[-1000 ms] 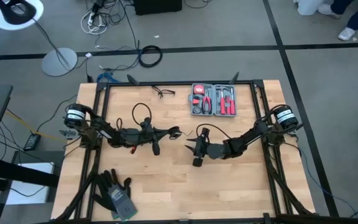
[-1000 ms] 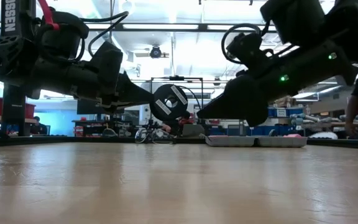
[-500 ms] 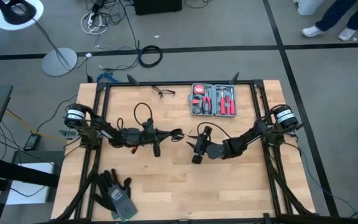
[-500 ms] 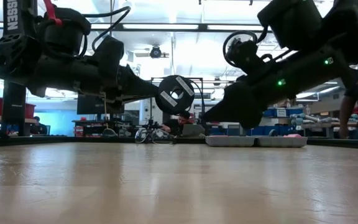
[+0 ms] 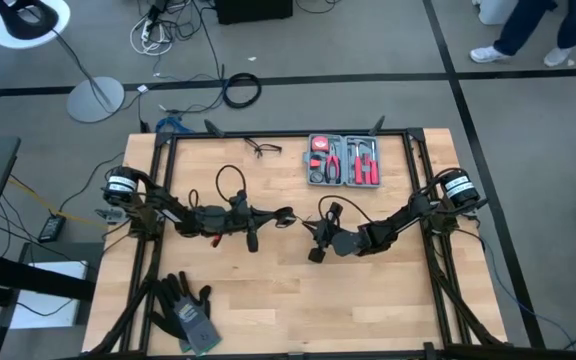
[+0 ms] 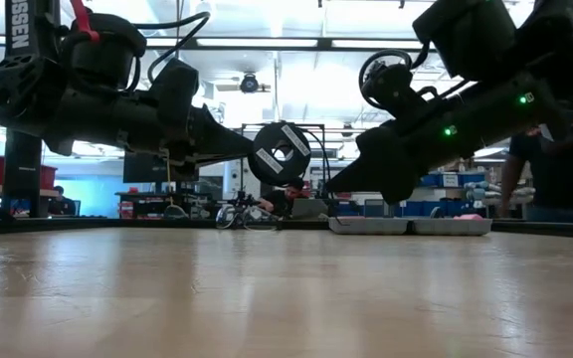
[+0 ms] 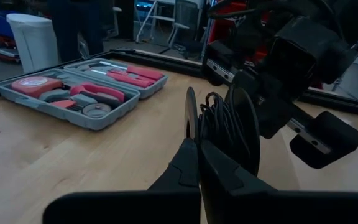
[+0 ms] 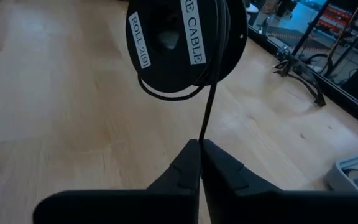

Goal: Coil cords
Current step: Coil the black wire onto the spool

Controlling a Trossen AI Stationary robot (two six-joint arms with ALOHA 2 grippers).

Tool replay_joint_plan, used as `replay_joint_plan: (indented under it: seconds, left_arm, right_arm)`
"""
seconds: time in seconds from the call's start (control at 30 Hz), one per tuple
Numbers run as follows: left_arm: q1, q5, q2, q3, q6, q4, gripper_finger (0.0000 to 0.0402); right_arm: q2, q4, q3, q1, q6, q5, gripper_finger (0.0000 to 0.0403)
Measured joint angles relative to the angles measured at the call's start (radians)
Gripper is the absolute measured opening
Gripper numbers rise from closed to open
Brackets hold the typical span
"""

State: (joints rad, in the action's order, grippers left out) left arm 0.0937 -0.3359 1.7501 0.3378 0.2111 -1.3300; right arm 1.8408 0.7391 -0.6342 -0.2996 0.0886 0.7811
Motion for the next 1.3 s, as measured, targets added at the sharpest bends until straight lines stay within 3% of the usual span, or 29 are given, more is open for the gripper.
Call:
replay_joint_plan:
  seconds: [0.37, 0.53, 0.73, 0.87, 1.03, 1.3]
  left_arm:
    - [0.0, 0.001, 0.0, 0.0, -0.003, 0.028, 0.0001]
    - [0.0, 0.03, 0.0, 0.0, -0.024, 0.037, 0.0001]
    - [0.0, 0.061, 0.0, 0.001, -0.018, -0.035, 0.0001]
    - [0.0, 0.048, 0.0, 0.001, 0.022, -0.122, 0.0001]
    - [0.0, -0.058, 0.0, 0.007, 0.039, -0.129, 0.0001]
    - [0.011, -0.086, 0.0, 0.132, 0.062, 0.055, 0.0001]
  right_arm:
    - [-0.054, 0.02, 0.0, 0.0, -0.002, 0.002, 0.0001]
    - [-0.068, 0.01, 0.0, -0.004, 0.001, 0.059, 0.0001]
    - [-0.068, -0.165, 0.0, 0.002, 0.176, 0.069, 0.0]
    - [-0.068, -0.224, 0.0, 0.012, 0.304, -0.001, 0.0]
    - [-0.068, -0.187, -0.001, 0.029, 0.337, -0.104, 0.0]
    - [0.049, -0.193, -0.141, 0.053, 0.333, -0.22, 0.0]
